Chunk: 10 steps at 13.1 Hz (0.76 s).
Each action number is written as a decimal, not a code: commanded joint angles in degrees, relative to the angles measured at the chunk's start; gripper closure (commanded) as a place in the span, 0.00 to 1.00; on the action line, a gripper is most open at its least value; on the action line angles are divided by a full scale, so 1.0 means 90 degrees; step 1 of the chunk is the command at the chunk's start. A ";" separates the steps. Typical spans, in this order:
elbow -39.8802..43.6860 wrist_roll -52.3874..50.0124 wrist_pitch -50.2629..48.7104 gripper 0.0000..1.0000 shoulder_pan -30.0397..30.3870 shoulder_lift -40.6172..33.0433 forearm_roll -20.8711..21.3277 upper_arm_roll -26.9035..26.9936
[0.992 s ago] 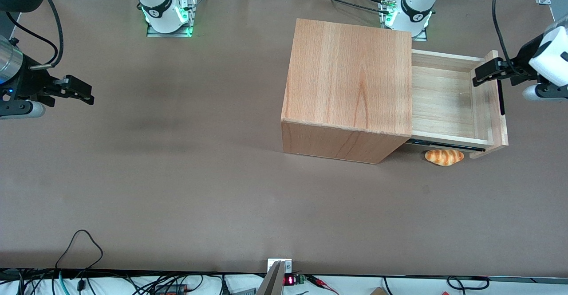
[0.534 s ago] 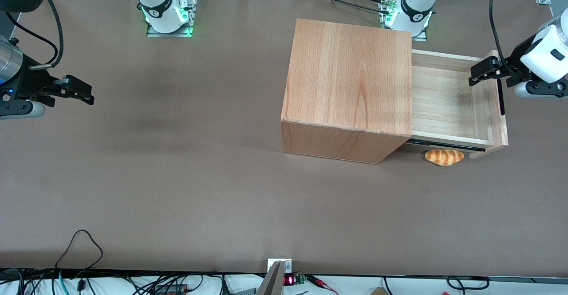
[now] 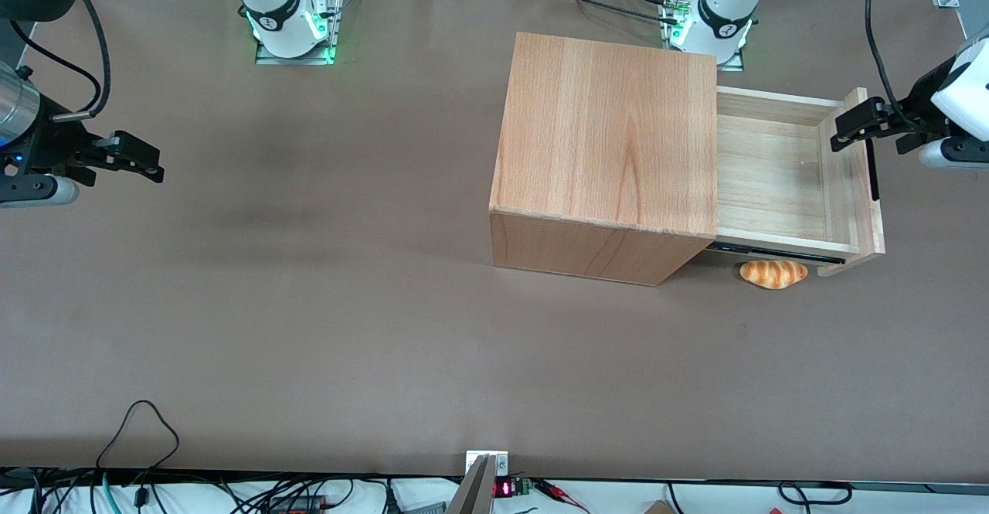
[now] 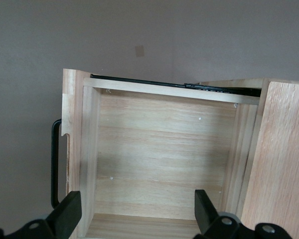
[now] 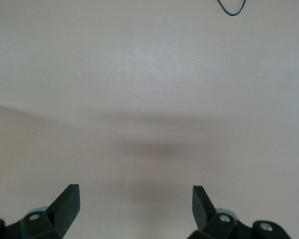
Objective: Open top drawer with left arm
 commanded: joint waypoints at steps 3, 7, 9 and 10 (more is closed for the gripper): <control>-0.0042 0.0176 0.0060 0.00 0.0059 -0.0025 0.0044 -0.0054; -0.0042 0.0079 0.0060 0.00 0.0039 -0.0025 0.0044 -0.0083; -0.0052 0.0079 0.0051 0.00 0.0039 -0.0025 0.0044 -0.0074; -0.0042 0.0079 0.0050 0.00 0.0039 -0.0025 0.0044 -0.0074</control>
